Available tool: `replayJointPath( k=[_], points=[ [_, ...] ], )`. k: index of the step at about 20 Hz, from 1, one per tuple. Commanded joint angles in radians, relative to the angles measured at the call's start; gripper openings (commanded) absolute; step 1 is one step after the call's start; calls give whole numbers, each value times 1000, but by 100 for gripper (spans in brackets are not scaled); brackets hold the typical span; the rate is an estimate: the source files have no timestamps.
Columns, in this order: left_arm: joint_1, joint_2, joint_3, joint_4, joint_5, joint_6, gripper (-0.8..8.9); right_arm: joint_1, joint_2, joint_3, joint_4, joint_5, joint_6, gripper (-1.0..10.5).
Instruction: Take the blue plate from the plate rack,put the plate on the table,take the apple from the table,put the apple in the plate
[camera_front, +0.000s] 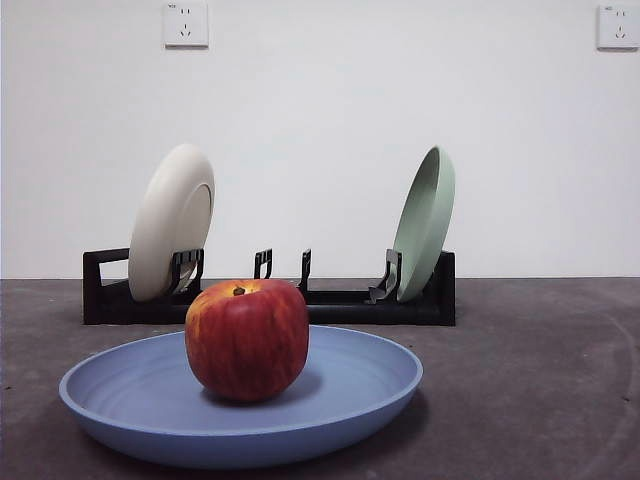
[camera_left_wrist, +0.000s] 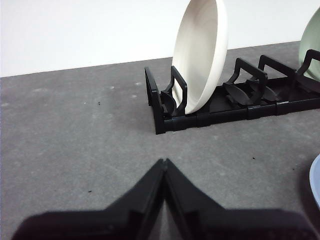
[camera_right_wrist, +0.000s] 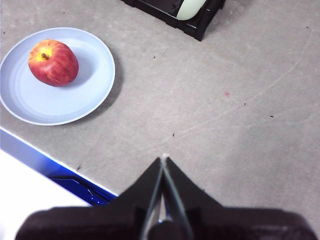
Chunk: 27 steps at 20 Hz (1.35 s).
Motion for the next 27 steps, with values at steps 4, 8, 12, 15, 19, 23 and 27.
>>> replayJointPath(
  k=[4,8,12,15,19,23,27],
  points=[
    [1,16,-10,2,0,10,-4,1,0,3,-19,3,9,1],
    [1,27,-10,2,0,10,-4,1,0,3,-19,3,9,1],
    [1,37,-10,2,0,10,-4,0,-5,3,-19,7,-2,1],
    [1,45,-10,2,0,10,-4,-56,-51,-14,34,85,-39,1],
    [1,51,-10,1,0,10,-4,-269,-224,-248,433,45,-238,1],
    [1,51,-10,1,0,10,-4,-513,-402,-622,902,-236,-484,1],
    [1,51,-10,1,0,10,-4,-745,-485,-948,1292,-343,-416,1]
  ],
)
